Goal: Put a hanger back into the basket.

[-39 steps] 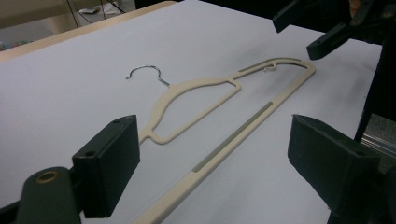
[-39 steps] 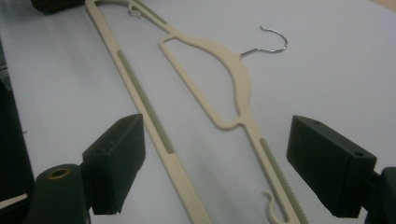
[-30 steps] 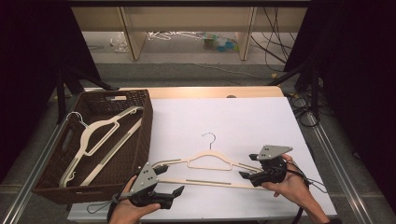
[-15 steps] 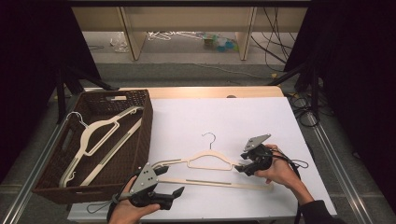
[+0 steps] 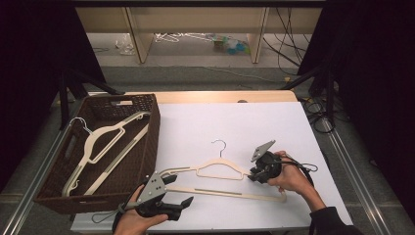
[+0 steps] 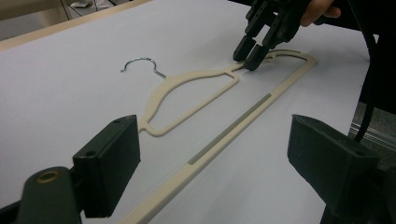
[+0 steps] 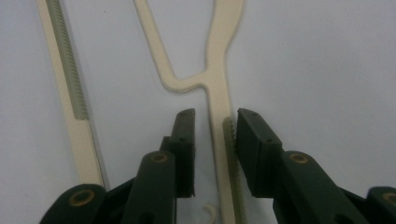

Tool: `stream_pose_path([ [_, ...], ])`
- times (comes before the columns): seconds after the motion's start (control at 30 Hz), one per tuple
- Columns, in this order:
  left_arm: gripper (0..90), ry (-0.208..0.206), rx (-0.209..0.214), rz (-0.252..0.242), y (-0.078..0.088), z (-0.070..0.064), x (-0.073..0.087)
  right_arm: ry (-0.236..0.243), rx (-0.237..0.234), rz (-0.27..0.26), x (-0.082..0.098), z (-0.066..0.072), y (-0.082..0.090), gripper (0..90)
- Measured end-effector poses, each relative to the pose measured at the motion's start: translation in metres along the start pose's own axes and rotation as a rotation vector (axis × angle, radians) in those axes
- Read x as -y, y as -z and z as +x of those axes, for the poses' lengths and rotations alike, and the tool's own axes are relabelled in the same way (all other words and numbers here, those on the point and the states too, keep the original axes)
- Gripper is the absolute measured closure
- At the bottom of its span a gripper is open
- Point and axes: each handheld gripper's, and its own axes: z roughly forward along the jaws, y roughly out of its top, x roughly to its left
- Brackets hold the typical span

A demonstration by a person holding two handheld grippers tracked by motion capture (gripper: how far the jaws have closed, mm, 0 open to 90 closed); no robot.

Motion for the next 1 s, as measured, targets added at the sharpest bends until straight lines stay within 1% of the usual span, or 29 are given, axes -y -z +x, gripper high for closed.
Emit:
stream_pose_path([
  [0.03, 17.1, -0.004, 0.006, -0.001, 0.0, 0.0, 0.0, -0.005, -0.006, 0.0, 0.0, -0.001, 0.0, 69.6],
  [0.1, 17.1, -0.006, 0.007, 0.0, -0.001, 0.0, 0.001, -0.025, -0.002, 0.0, -0.001, -0.001, -0.001, 70.3],
  [0.2, 17.2, 0.002, 0.003, 0.0, -0.001, 0.0, 0.0, -0.034, -0.011, 0.008, -0.001, -0.002, -0.001, 70.7],
  [0.27, 17.2, -0.009, 0.004, 0.007, -0.002, -0.001, 0.0, -0.035, -0.009, 0.008, -0.001, -0.002, -0.002, 71.4],
  [0.3, 17.3, -0.003, 0.011, 0.006, -0.003, -0.001, 0.0, -0.037, -0.007, 0.009, -0.001, -0.003, -0.001, 72.3],
  [0.37, 17.3, -0.008, 0.009, 0.006, -0.004, -0.001, -0.001, -0.046, -0.009, 0.006, -0.001, -0.003, -0.002, 74.2],
  [0.47, 17.4, -0.005, 0.013, 0.009, -0.009, -0.001, -0.003, -0.041, 0.001, 0.009, -0.002, -0.003, -0.002, 77.6],
  [0.53, 17.9, -0.011, 0.015, 0.013, -0.014, 0.001, -0.005, -0.035, 0.002, 0.011, -0.002, -0.003, -0.001, 78.1],
  [0.57, 18.1, -0.012, 0.013, 0.019, -0.017, 0.002, -0.006, -0.031, 0.005, 0.01, -0.002, -0.003, -0.001, 78.2],
  [0.6, 18.2, -0.003, 0.009, 0.024, -0.02, 0.002, -0.007, -0.025, 0.002, 0.007, -0.002, -0.003, -0.001, 78.4],
  [0.67, 18.6, -0.007, 0.008, 0.037, -0.027, 0.005, -0.01, -0.019, -0.001, 0.007, -0.002, -0.003, 0.0, 78.6],
  [0.7, 18.8, 0.006, 0.005, 0.043, -0.03, 0.005, -0.012, -0.013, 0.002, 0.009, -0.002, -0.003, 0.0, 78.8],
  [0.73, 19.3, 0.001, 0.009, 0.051, -0.035, 0.008, -0.014, -0.007, 0.002, 0.013, -0.002, -0.002, 0.001, 79.0],
  [0.77, 19.7, 0.014, 0.006, 0.048, -0.04, 0.009, -0.015, 0.0, -0.005, 0.022, -0.002, -0.001, 0.002, 79.1],
  [0.8, 20.1, 0.012, -0.005, 0.056, -0.045, 0.01, -0.018, 0.005, -0.006, 0.023, -0.003, -0.001, 0.003, 79.1],
  [0.83, 20.6, 0.01, -0.01, 0.069, -0.05, 0.012, -0.02, 0.008, 0.0, 0.021, -0.004, 0.001, 0.004, 79.2],
  [0.87, 21.3, 0.015, -0.013, 0.077, -0.056, 0.013, -0.022, 0.021, 0.008, 0.023, -0.005, 0.001, 0.005, 79.2],
  [0.9, 22.0, -0.015, -0.016, 0.1, -0.061, 0.017, -0.025, 0.027, 0.014, 0.024, -0.006, 0.003, 0.007, 79.3],
  [0.97, 23.0, -0.036, -0.05, 0.11, -0.073, 0.02, -0.028, 0.039, 0.021, 0.025, -0.007, 0.005, 0.01, 79.4],
  [1.0, 24.8, -0.046, -0.056, 0.121, -0.079, 0.023, -0.029, 0.05, 0.021, 0.023, -0.008, 0.006, 0.012, 79.4],
])
